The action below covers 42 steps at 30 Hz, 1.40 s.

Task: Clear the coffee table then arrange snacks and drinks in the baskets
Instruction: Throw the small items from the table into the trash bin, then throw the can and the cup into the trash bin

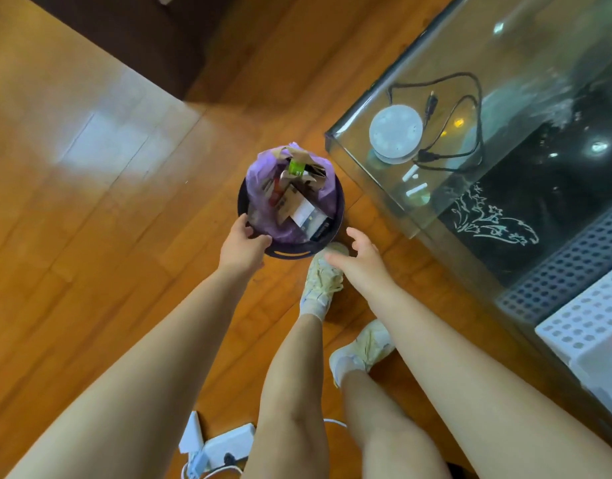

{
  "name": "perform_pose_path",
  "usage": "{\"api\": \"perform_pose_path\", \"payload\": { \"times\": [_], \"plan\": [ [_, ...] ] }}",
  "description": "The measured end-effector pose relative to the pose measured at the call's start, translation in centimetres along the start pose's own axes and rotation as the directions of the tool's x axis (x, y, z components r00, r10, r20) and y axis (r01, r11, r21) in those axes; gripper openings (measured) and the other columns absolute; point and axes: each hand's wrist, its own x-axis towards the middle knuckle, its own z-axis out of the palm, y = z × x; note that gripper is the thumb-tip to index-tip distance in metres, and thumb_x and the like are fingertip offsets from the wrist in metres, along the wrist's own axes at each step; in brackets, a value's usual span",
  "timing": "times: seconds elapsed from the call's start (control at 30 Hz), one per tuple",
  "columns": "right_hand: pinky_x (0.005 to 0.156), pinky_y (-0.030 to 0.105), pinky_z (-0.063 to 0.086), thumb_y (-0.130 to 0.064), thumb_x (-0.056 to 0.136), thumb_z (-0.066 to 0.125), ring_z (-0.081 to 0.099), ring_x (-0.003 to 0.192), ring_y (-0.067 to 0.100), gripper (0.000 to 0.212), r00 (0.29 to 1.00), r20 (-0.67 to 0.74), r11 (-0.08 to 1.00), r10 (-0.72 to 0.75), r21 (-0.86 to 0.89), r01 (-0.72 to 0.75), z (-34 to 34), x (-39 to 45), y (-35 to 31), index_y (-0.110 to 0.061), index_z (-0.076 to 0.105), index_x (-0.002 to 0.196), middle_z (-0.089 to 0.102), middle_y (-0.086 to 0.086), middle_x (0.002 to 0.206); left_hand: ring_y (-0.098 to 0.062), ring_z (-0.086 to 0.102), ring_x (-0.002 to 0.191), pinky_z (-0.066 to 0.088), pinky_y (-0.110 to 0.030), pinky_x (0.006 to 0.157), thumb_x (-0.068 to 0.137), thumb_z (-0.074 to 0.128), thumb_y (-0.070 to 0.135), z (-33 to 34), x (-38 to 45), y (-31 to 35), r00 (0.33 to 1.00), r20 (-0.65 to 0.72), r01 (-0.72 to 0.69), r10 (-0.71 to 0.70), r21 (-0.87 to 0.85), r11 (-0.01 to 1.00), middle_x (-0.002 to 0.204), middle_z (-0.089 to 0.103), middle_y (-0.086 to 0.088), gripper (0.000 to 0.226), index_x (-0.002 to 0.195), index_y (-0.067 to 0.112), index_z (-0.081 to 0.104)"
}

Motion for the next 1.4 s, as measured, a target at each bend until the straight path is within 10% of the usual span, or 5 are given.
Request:
{"api": "perform_pose_path", "payload": {
  "times": [0.53,0.83,1.0,1.23,1.4],
  "plan": [
    [0.062,0.01,0.051,-0.016,0.088,0.057,0.066,0.08,-0.001,0.024,0.955,-0.225,0.926,-0.191,0.281,0.252,-13.6,-13.7,2.2,-0.036,0.058,0.102,0.066,-0.011,0.098,-0.009,0.06,0.074,0.047,-0.023,0.065,0.089,0.053,0.007,5.2,-14.2,7.2,0.941,0.264,-0.216,0.213,-0.016,0.976,0.086,0.067,0.003,0.025,0.111,0.017,0.06],
    [0.079,0.026,0.048,-0.01,0.084,0.06,0.062,0.09,0.006,0.03,0.669,-0.738,0.828,-0.081,0.324,0.457,-25.6,-22.2,12.8,-0.039,0.061,0.091,0.066,-0.007,0.095,-0.01,0.062,0.073,0.052,-0.019,0.065,0.092,0.046,-0.001,19.5,-26.0,10.4,0.746,0.519,-0.441,0.416,-0.083,0.894,0.083,0.065,0.001,0.028,0.094,0.022,0.061],
    [0.091,0.028,0.046,-0.005,0.083,0.062,0.05,0.109,0.013,0.04,0.413,-0.903,0.901,0.117,0.272,0.338,-32.2,-23.2,20.2,-0.014,0.052,0.121,0.048,0.005,0.123,-0.016,0.062,0.094,0.052,-0.027,0.083,0.091,0.052,0.004,28.6,-29.8,9.0,0.696,0.619,-0.498,0.364,0.051,0.865,0.104,0.062,-0.003,0.029,0.116,0.018,0.053],
    [0.063,-0.013,0.028,-0.007,0.077,0.07,0.043,0.121,0.024,0.067,0.434,-0.889,0.946,0.146,0.254,0.201,-36.7,-20.1,24.9,-0.01,0.037,0.135,0.034,0.012,0.136,-0.027,0.044,0.127,0.039,-0.038,0.104,0.085,0.064,0.016,37.3,-30.2,8.7,0.813,0.511,-0.442,0.278,0.232,0.867,0.143,0.039,-0.013,0.069,0.143,0.012,0.027],
    [0.1,0.026,0.041,-0.016,0.074,0.073,0.038,0.126,0.021,0.081,0.441,-0.892,0.948,0.097,0.219,0.233,-39.8,-18.1,24.9,-0.018,0.027,0.141,0.035,0.008,0.139,-0.027,0.048,0.123,0.039,-0.036,0.098,0.083,0.067,0.026,40.5,-29.3,9.5,0.84,0.467,-0.416,0.276,0.229,0.88,0.142,0.042,-0.013,0.076,0.144,0.011,0.024]
  ]
}}
